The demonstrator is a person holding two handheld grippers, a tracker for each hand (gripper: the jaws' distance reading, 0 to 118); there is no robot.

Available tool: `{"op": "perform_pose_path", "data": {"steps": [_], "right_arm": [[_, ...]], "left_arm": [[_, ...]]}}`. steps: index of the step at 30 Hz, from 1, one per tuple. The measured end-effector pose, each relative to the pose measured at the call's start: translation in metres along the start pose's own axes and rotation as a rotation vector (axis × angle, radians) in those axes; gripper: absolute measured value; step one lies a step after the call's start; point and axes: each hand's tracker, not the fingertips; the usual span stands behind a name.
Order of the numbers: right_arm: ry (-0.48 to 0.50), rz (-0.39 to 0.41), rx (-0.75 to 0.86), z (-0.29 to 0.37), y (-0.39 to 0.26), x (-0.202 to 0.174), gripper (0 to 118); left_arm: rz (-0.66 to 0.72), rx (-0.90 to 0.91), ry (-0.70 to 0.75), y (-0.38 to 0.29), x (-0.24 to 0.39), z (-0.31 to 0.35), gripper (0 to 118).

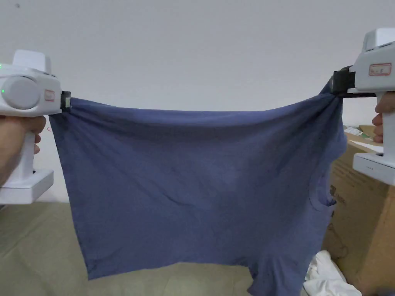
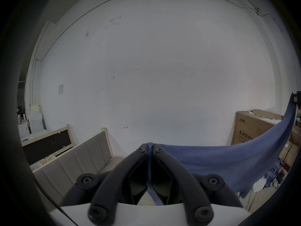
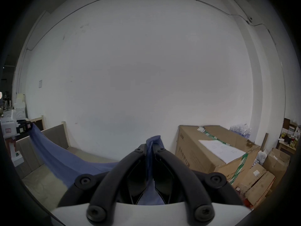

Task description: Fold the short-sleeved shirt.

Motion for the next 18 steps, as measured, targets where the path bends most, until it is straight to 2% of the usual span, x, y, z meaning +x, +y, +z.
{"op": "perform_pose_path", "data": {"steps": [2,3,4,5,7,9,12,14,16,18], "right_arm": [[0.041,0.016,-0.035,0.011,-0.023,-0.001,3],[0.058,0.049,-0.054,0.018,-0.038,-0.001,3],[0.047,0.048,-0.045,0.027,-0.056,0.000,3],[0.049,0.035,-0.056,0.035,-0.073,0.001,3],[0.096,-0.045,-0.105,0.054,-0.120,0.005,3],[0.121,-0.082,-0.151,0.074,-0.172,0.005,3],[0.106,-0.104,-0.230,0.107,-0.256,-0.006,3],[0.120,-0.068,-0.313,0.124,-0.309,-0.015,3],[0.130,-0.073,-0.393,0.138,-0.361,-0.023,3],[0.129,-0.056,-0.487,0.152,-0.410,-0.032,3]], "left_arm": [[-0.006,-0.001,-0.001,-0.026,-0.005,0.013,2],[-0.033,-0.013,-0.015,-0.043,-0.009,0.021,2],[-0.039,-0.005,-0.018,-0.063,-0.013,0.031,2],[-0.034,-0.006,-0.017,-0.081,-0.017,0.040,2],[0.002,-0.048,-0.048,-0.127,-0.026,0.064,2],[-0.020,-0.109,-0.083,-0.175,-0.031,0.087,2],[-0.043,-0.216,-0.092,-0.250,-0.035,0.121,2],[-0.029,-0.285,-0.124,-0.300,-0.039,0.141,2],[0.016,-0.361,-0.123,-0.347,-0.043,0.157,2],[0.074,-0.357,-0.105,-0.390,-0.049,0.178,2]]}}
